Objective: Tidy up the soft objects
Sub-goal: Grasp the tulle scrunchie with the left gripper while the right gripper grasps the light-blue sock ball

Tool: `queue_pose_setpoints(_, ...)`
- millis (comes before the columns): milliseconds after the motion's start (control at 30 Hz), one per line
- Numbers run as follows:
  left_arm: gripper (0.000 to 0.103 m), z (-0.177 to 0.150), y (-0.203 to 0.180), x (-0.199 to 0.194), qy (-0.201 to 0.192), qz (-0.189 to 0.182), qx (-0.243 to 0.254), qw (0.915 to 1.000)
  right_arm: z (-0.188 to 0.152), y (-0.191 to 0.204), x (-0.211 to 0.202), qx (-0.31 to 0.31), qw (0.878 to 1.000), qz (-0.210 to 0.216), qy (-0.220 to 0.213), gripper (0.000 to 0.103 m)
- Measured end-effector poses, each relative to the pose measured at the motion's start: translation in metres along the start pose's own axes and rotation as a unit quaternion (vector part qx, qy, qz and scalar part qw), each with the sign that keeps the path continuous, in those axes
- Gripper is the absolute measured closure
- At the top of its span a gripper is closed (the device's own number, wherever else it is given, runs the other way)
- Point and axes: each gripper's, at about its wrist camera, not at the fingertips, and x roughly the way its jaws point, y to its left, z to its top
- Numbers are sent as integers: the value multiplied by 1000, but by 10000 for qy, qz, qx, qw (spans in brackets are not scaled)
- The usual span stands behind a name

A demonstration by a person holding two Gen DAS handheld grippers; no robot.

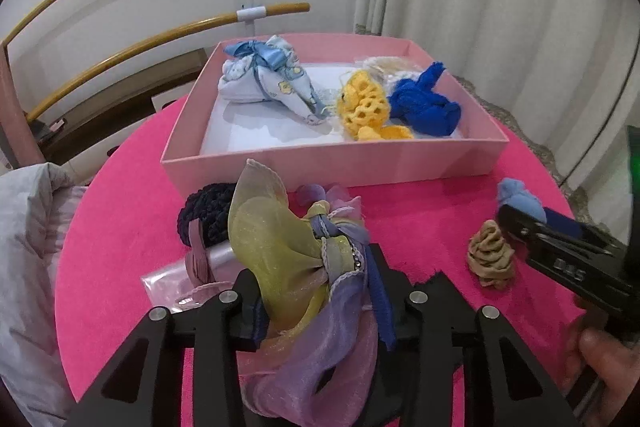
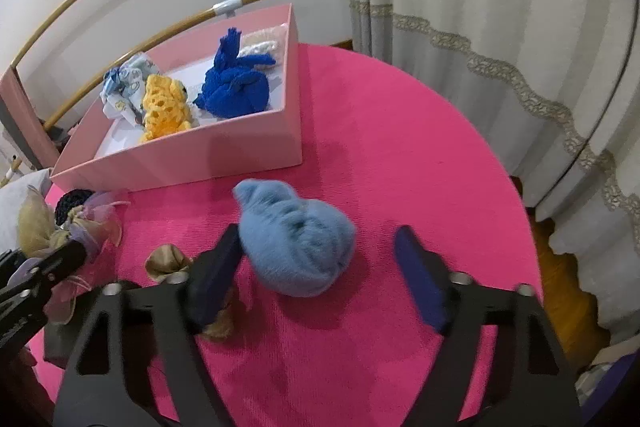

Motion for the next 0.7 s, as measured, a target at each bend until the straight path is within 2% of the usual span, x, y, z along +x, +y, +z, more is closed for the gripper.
queue_pose_setpoints(67,66,0,2,-6,-84,-21,-17,10000,-1,2,0,-55,10000,65,-4,59)
queue_pose_setpoints(133,66,0,3,-12,-187,6,-29,9998,-2,5,-3,-70,9999,89,-38,61)
queue_pose_setpoints(467,66,-10,6,-58,-443,-19,-70,9990,-9,4,-43,40,9992,43,-388,62)
queue_pose_setpoints(700,66,-23,10,-99,-691,12,-86,9976,-17,13,-75,-4,9981,159,-601,62)
